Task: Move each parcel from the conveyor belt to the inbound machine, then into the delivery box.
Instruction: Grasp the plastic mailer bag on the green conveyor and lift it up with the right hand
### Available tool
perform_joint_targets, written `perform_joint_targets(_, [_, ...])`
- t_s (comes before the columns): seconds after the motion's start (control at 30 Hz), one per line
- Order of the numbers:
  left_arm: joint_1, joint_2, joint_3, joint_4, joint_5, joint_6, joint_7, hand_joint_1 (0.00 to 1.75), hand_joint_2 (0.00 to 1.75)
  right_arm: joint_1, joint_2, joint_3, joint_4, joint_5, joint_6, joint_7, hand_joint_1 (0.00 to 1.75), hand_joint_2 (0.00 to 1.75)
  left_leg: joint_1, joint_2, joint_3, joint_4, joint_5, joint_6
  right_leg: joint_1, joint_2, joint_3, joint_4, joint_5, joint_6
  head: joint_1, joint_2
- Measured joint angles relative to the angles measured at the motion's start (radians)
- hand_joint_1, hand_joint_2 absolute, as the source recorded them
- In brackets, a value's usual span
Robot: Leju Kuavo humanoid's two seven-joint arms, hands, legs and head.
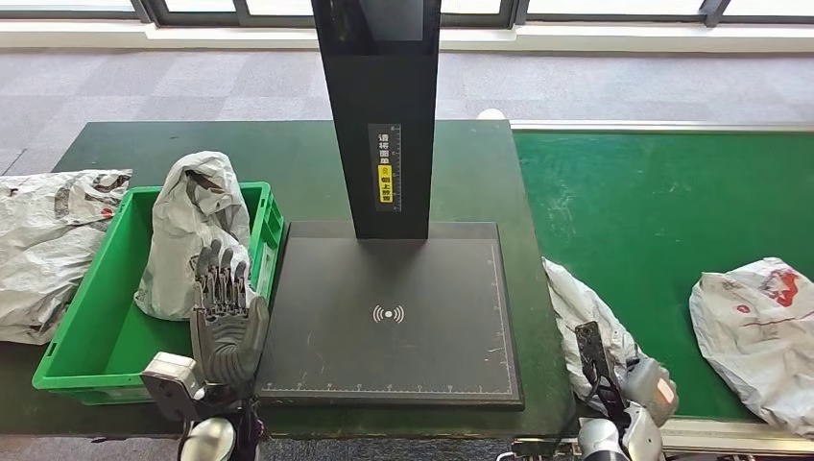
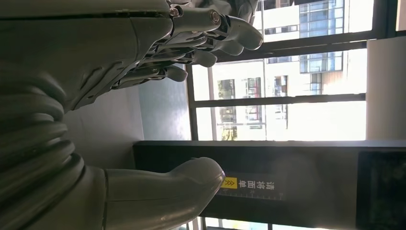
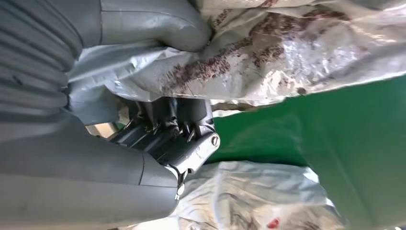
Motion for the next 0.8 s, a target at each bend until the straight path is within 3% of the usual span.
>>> perform_joint_targets(0.2, [0.001, 0.000, 0.000, -0.007, 0.001, 0.005, 0.000, 0.00, 1.75, 0.025, 0.032, 0.024, -0.088, -0.198, -0.025, -0.193, 1.75, 1.75, 0.000, 0.000, -0.001, 0.000, 0.000, 0.000, 0.000, 0.000, -0.001, 0.000, 0.000, 0.000, 0.000, 0.000])
perform_joint_targets(0.33, [0.001, 0.000, 0.000, -0.008, 0.001, 0.005, 0.000, 0.00, 1.75, 0.032, 0.046, 0.034, -0.128, -0.261, -0.023, -0.251, 1.75, 1.75, 0.000, 0.000, -0.001, 0.000, 0.000, 0.000, 0.000, 0.000, -0.001, 0.000, 0.000, 0.000, 0.000, 0.000])
perform_joint_targets(0.53, [0.000, 0.000, 0.000, -0.004, 0.000, 0.000, 0.000, 0.00, 1.75, 0.073, 0.100, 0.090, -0.308, -0.555, -0.027, -0.500, 1.75, 1.75, 0.000, 0.000, -0.002, 0.000, 0.000, 0.000, -0.001, 0.000, -0.003, 0.001, 0.000, 0.000, 0.000, 0.000])
perform_joint_targets(0.8, [-0.003, 0.001, 0.000, 0.012, -0.001, -0.009, 0.000, 0.00, 1.75, 0.091, 0.103, 0.183, -0.501, -0.694, -0.059, -0.568, 1.75, 1.75, -0.001, 0.001, -0.002, 0.000, 0.000, 0.000, -0.001, 0.002, -0.004, 0.001, 0.000, 0.000, 0.000, 0.000])
